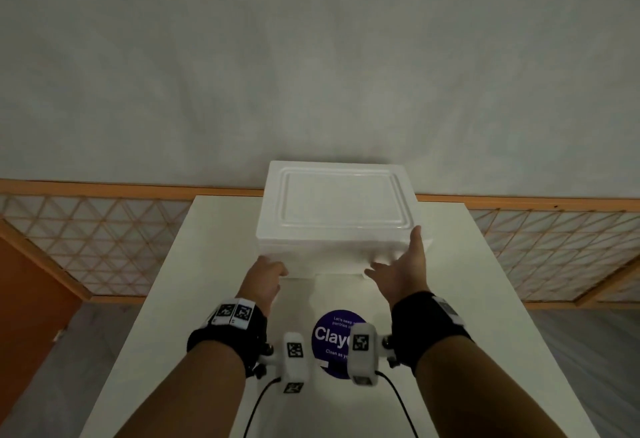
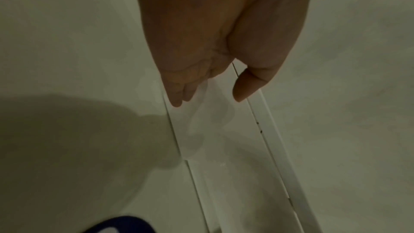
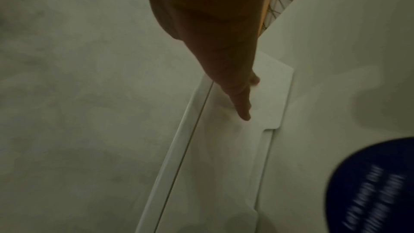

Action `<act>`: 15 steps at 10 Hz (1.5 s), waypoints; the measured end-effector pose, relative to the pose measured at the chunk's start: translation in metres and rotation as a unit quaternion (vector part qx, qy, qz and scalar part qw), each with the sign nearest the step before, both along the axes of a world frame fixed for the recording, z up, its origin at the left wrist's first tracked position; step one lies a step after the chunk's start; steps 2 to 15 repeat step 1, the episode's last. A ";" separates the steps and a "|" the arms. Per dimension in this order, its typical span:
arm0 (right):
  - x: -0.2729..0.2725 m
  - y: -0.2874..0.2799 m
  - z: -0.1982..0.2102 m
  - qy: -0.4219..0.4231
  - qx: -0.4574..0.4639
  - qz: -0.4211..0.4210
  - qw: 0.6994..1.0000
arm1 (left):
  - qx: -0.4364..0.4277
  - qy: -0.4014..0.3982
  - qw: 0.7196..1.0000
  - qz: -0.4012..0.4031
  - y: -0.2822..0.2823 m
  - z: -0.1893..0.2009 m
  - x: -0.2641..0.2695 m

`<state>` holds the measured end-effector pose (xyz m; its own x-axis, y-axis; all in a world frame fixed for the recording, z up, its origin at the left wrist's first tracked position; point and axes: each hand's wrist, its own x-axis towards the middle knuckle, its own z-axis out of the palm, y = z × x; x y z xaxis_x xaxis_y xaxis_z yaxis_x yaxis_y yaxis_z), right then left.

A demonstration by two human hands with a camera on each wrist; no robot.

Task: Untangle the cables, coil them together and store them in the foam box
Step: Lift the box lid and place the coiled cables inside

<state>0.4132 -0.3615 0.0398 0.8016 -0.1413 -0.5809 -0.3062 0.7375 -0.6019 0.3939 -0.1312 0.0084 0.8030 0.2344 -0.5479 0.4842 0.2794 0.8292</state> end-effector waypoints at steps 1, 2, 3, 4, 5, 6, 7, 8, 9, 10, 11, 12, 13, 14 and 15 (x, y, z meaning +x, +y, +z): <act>-0.035 -0.002 -0.002 0.012 -0.033 0.017 0.999 | 0.063 -0.017 0.996 -0.061 0.009 -0.020 -0.022; -0.035 -0.002 -0.002 0.012 -0.033 0.017 0.999 | 0.063 -0.017 0.996 -0.061 0.009 -0.020 -0.022; -0.035 -0.002 -0.002 0.012 -0.033 0.017 0.999 | 0.063 -0.017 0.996 -0.061 0.009 -0.020 -0.022; -0.035 -0.002 -0.002 0.012 -0.033 0.017 0.999 | 0.063 -0.017 0.996 -0.061 0.009 -0.020 -0.022; -0.035 -0.002 -0.002 0.012 -0.033 0.017 0.999 | 0.063 -0.017 0.996 -0.061 0.009 -0.020 -0.022; -0.035 -0.002 -0.002 0.012 -0.033 0.017 0.999 | 0.063 -0.017 0.996 -0.061 0.009 -0.020 -0.022; -0.035 -0.002 -0.002 0.012 -0.033 0.017 0.999 | 0.063 -0.017 0.996 -0.061 0.009 -0.020 -0.022; -0.035 -0.002 -0.002 0.012 -0.033 0.017 0.999 | 0.063 -0.017 0.996 -0.061 0.009 -0.020 -0.022; -0.035 -0.002 -0.002 0.012 -0.033 0.017 0.999 | 0.063 -0.017 0.996 -0.061 0.009 -0.020 -0.022; -0.035 -0.002 -0.002 0.012 -0.033 0.017 0.999 | 0.063 -0.017 0.996 -0.061 0.009 -0.020 -0.022; -0.035 -0.002 -0.002 0.012 -0.033 0.017 0.999 | 0.063 -0.017 0.996 -0.061 0.009 -0.020 -0.022; -0.035 -0.002 -0.002 0.012 -0.033 0.017 0.999 | 0.063 -0.017 0.996 -0.061 0.009 -0.020 -0.022; -0.035 -0.002 -0.002 0.012 -0.033 0.017 0.999 | 0.063 -0.017 0.996 -0.061 0.009 -0.020 -0.022; -0.035 -0.002 -0.002 0.012 -0.033 0.017 0.999 | 0.063 -0.017 0.996 -0.061 0.009 -0.020 -0.022; -0.035 -0.002 -0.002 0.012 -0.033 0.017 0.999 | 0.063 -0.017 0.996 -0.061 0.009 -0.020 -0.022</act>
